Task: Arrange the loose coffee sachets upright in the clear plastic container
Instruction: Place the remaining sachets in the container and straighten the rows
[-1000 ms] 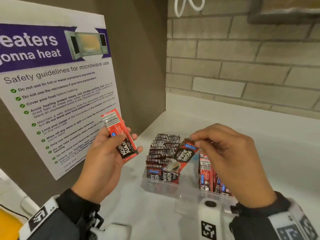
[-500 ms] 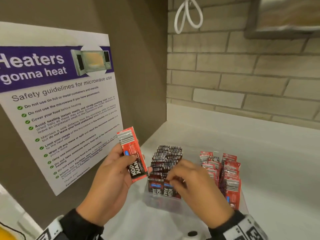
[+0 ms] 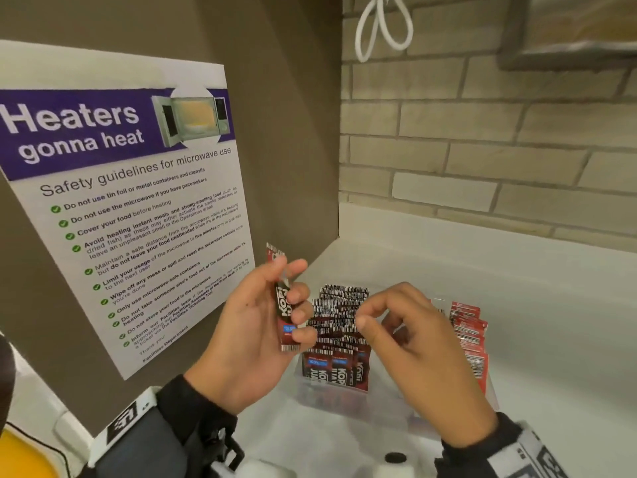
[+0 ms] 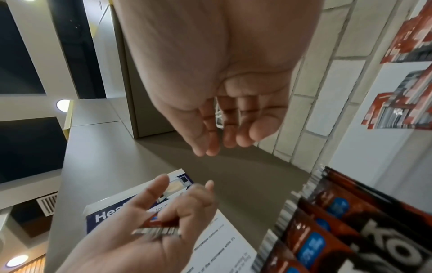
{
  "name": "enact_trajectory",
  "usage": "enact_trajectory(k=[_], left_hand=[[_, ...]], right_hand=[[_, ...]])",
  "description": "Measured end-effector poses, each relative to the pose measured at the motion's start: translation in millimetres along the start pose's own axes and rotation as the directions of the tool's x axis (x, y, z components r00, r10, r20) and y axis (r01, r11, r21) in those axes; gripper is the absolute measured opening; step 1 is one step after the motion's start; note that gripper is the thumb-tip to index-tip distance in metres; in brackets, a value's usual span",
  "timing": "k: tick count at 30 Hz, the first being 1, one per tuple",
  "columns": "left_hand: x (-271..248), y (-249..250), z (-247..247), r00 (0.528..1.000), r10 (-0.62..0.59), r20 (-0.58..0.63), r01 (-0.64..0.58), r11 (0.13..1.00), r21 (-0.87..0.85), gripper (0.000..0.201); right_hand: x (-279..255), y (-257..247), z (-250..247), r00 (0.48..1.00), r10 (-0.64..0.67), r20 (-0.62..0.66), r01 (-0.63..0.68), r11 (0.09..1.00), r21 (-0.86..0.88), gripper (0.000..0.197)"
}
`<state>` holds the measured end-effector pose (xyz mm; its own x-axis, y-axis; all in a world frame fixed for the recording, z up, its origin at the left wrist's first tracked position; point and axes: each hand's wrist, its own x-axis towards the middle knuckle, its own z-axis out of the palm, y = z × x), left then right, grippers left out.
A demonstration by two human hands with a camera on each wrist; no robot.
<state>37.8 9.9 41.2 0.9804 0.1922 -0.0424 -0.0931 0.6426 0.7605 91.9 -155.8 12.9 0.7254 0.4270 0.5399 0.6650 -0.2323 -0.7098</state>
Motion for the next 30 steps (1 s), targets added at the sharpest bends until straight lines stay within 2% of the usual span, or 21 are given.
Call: enact_trajectory(k=[4, 7, 9, 11, 13, 14, 17, 19, 21, 23, 25, 27, 30], left_hand=[[3.6, -5.8, 7.4, 0.998, -0.009, 0.055, 0.01, 1.0, -0.019, 0.029], [3.8, -10.4, 9.7, 0.998, 0.041, 0.051, -0.044, 0.997, 0.061, 0.031], [2.9, -12.8, 10.2, 0.997, 0.064, 0.046, -0.068, 0.995, 0.077, 0.032], [1.5, -15.9, 10.8, 0.996, 0.074, 0.057, -0.078, 0.994, 0.081, 0.031], [0.0, -18.8, 10.1, 0.992, 0.1, 0.081, -0.109, 0.986, 0.122, 0.028], [-0.1, -18.9, 7.7, 0.988, 0.13, 0.087, -0.141, 0.98, 0.137, 0.025], [0.8, -15.4, -6.2, 0.977, 0.203, 0.071, -0.214, 0.953, 0.213, 0.022], [0.7, -15.5, -15.5, 0.978, 0.18, 0.105, -0.205, 0.915, 0.347, 0.018], [-1.4, -17.9, -21.5, 0.972, 0.144, 0.186, -0.219, 0.843, 0.492, 0.02], [-5.7, -17.4, -25.3, 0.959, 0.117, 0.256, -0.25, 0.773, 0.583, 0.029], [-8.4, -11.4, -31.1, 0.956, 0.14, 0.259, -0.275, 0.737, 0.617, 0.036], [-7.6, -3.9, -39.0, 0.961, 0.207, 0.186, -0.278, 0.75, 0.6, 0.037], [-6.4, 4.1, -51.2, 0.962, 0.264, 0.071, -0.258, 0.791, 0.555, 0.04]], right_hand=[[-3.9, -10.2, 10.8, 0.999, -0.002, 0.04, 0.0, 0.998, 0.07, 0.003], [-6.8, -14.2, 18.5, 0.989, 0.132, 0.07, -0.144, 0.965, 0.217, 0.013], [-7.3, -18.0, 22.1, 0.95, 0.256, 0.182, -0.308, 0.868, 0.39, 0.016], [-7.3, -20.0, 24.7, 0.903, 0.329, 0.278, -0.43, 0.704, 0.565, 0.014], [-5.0, -20.2, 22.7, 0.888, 0.376, 0.265, -0.452, 0.603, 0.658, 0.011], [-3.3, -19.2, 19.4, 0.89, 0.397, 0.227, -0.437, 0.594, 0.676, 0.012], [1.9, -12.2, 6.1, 0.919, 0.393, 0.025, -0.301, 0.66, 0.689, 0.014], [4.3, -9.8, -2.1, 0.926, 0.372, -0.071, -0.217, 0.675, 0.706, 0.019], [4.9, -11.3, -8.2, 0.944, 0.312, -0.106, -0.161, 0.717, 0.679, 0.018], [3.6, -14.2, -13.6, 0.965, 0.215, -0.149, -0.094, 0.816, 0.57, 0.015], [2.5, -14.7, -20.2, 0.968, 0.114, -0.221, -0.018, 0.918, 0.395, 0.017], [2.6, -12.7, -26.3, 0.974, 0.012, -0.225, 0.033, 0.98, 0.195, 0.021], [2.7, -6.8, -26.2, 0.992, -0.013, -0.122, 0.017, 0.999, 0.035, 0.02]])
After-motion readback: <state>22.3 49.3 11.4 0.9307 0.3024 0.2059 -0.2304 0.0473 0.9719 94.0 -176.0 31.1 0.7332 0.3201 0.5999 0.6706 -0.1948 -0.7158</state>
